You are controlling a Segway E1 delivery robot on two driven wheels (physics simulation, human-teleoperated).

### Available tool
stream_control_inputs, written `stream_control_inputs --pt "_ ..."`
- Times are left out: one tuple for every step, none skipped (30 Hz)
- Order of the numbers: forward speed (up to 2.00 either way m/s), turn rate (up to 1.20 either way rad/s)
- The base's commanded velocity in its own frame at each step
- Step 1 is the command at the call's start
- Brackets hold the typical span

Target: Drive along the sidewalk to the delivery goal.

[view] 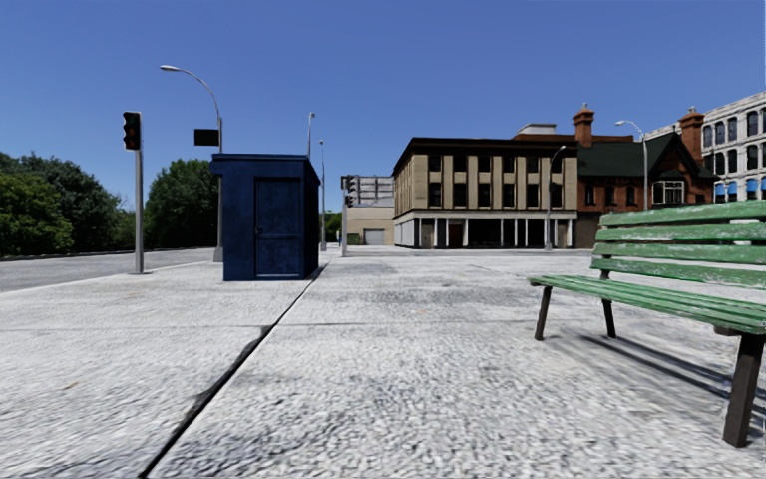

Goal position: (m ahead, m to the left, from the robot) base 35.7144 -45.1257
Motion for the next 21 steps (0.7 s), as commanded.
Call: stream_control_inputs --pt "2.00 0.00" --pt "2.00 0.00" --pt "2.00 0.00" --pt "2.00 0.00" --pt "2.00 0.00" --pt "2.00 0.00" --pt "2.00 0.00" --pt "2.00 0.00" --pt "2.00 0.00" --pt "2.00 0.00" --pt "2.00 0.00" --pt "2.00 0.00" --pt "2.00 0.00" --pt "2.00 0.00" --pt "2.00 0.00" --pt "2.00 0.00" --pt "2.00 0.00" --pt "2.00 0.00" --pt "2.00 0.00" --pt "2.00 0.00" --pt "2.00 0.00"
